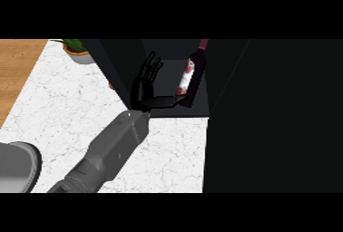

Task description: Pick up the wine, place it into the cabinet and close the cabinet

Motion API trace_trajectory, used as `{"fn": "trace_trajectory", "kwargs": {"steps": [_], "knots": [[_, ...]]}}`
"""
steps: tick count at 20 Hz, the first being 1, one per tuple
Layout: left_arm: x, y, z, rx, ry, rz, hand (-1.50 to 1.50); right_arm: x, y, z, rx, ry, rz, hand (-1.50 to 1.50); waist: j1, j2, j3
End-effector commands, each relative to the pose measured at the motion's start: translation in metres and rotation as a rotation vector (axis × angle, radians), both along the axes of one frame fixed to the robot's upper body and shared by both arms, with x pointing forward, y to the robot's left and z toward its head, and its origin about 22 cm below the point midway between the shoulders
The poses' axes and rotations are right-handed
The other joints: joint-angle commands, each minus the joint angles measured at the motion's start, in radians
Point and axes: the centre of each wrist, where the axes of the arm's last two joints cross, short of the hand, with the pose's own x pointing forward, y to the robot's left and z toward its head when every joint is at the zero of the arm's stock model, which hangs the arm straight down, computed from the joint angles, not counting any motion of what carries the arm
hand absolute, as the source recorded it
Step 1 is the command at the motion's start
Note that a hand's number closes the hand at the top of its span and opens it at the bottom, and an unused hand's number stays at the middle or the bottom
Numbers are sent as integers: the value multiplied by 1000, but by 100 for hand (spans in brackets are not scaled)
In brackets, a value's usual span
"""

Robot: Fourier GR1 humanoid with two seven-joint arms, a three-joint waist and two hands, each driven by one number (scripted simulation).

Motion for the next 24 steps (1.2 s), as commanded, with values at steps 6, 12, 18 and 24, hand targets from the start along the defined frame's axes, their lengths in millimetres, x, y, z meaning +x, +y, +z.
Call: {"fn": "trace_trajectory", "kwargs": {"steps": [6, 12, 18, 24], "knots": [[-27, 21, 9, 29, -33, -57, -150, -3, 0, 4, 8, 2, -21, -150, 50, -27, 11], [-78, 17, 31, 32, -32, -208, -150, -2, 11, 12, 4, -7, -25, -150, 49, -25, 11], [-114, 34, 81, 17, -56, -198, -150, 13, 10, 8, 4, -3, 3, -150, 32, -16, 11], [-179, 49, 93, -7, -71, -210, -150, 5, 7, 12, -44, -5, 22, -150, 29, -16, 11]]}}
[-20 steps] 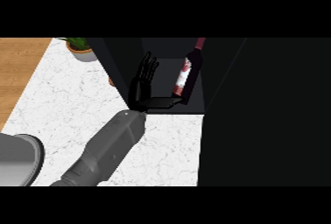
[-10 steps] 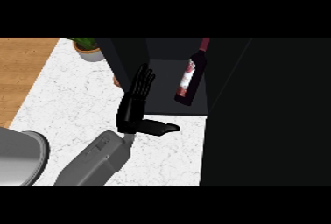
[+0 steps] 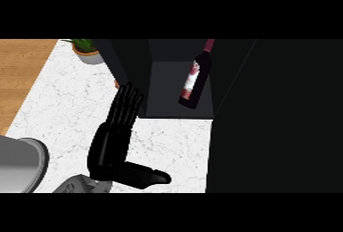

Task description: Pick up the wine, place it into the cabinet and close the cabinet

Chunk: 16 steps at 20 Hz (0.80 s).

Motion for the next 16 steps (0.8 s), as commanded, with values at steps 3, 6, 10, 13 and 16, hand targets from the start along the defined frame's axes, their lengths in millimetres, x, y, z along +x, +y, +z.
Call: {"fn": "trace_trajectory", "kwargs": {"steps": [3, 6, 10, 13, 16], "knots": [[-33, 22, 17, -11, -20, 33, -150, -2, 6, 14, -118, 18, 77, 150, -5, 3, -1], [-51, 38, 31, -7, -13, 57, -150, -8, 4, 14, -227, 11, 184, 150, 2, 0, 0], [-58, 69, 21, 20, -20, 131, -150, -9, -2, 14, -278, 14, 323, 150, 0, 3, -1], [-76, 85, 19, 53, -34, 178, -150, -28, 12, 14, -261, 76, 401, 150, 1, 1, -1], [-87, 93, 36, 14, -21, 204, -150, -42, 26, 6, -179, 154, 469, 150, -2, -1, -1]]}}
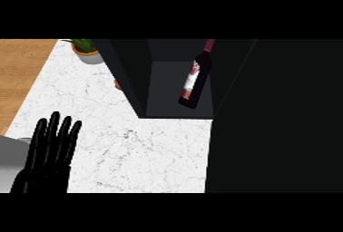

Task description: Pick up the wine, place it into the cabinet and close the cabinet

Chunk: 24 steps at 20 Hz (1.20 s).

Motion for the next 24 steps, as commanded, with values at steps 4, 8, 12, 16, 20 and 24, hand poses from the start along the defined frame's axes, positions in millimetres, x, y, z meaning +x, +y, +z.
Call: {"fn": "trace_trajectory", "kwargs": {"steps": [4, 8, 12, 16, 20, 24], "knots": [[-30, 42, 8, -6, -16, 42, -150, -25, 45, 7, 95, 44, 140, 150, 6, -1, -1], [-38, 73, 13, 3, -11, 78, -150, -43, 56, 28, 95, 38, 140, 150, 5, -4, -2], [-57, 95, 25, 8, -8, 62, -150, -21, 89, 16, 77, 12, 148, 150, 16, -3, -1], [-53, 113, 38, 17, -25, 79, -150, -42, 117, 25, 53, -15, 156, 150, 6, -5, -1], [-61, 127, 36, 8, -47, 71, -150, -18, 148, 31, 2, -112, 127, 150, 18, -2, -1], [-58, 131, 61, 17, -35, 21, -150, 0, 171, 43, 27, -113, 68, 150, 25, -1, -1]]}}
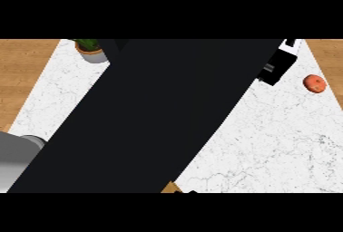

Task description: Pick up the wine, place it into the cabinet and close the cabinet

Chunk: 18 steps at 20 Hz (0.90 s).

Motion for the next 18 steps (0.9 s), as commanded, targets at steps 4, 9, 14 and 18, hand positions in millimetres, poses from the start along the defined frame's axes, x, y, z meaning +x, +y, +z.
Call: {"fn": "trace_trajectory", "kwargs": {"steps": [4, 9, 14, 18], "knots": [[-6, 23, 9, 2, -8, -24, -150, 42, 42, 25, -11, -17, -76, 150, 6, 2, 0], [-10, 20, -2, -10, 4, -19, -150, 101, 57, 35, -11, -23, -131, 150, 3, 7, 1], [-1, 35, 12, 14, 17, -42, -150, 141, 69, 30, -40, -57, -209, 150, -1, 8, 1], [6, 23, 8, -3, 44, -79, -150, 165, 65, 20, -59, -96, -236, 150, -12, 9, 1]]}}
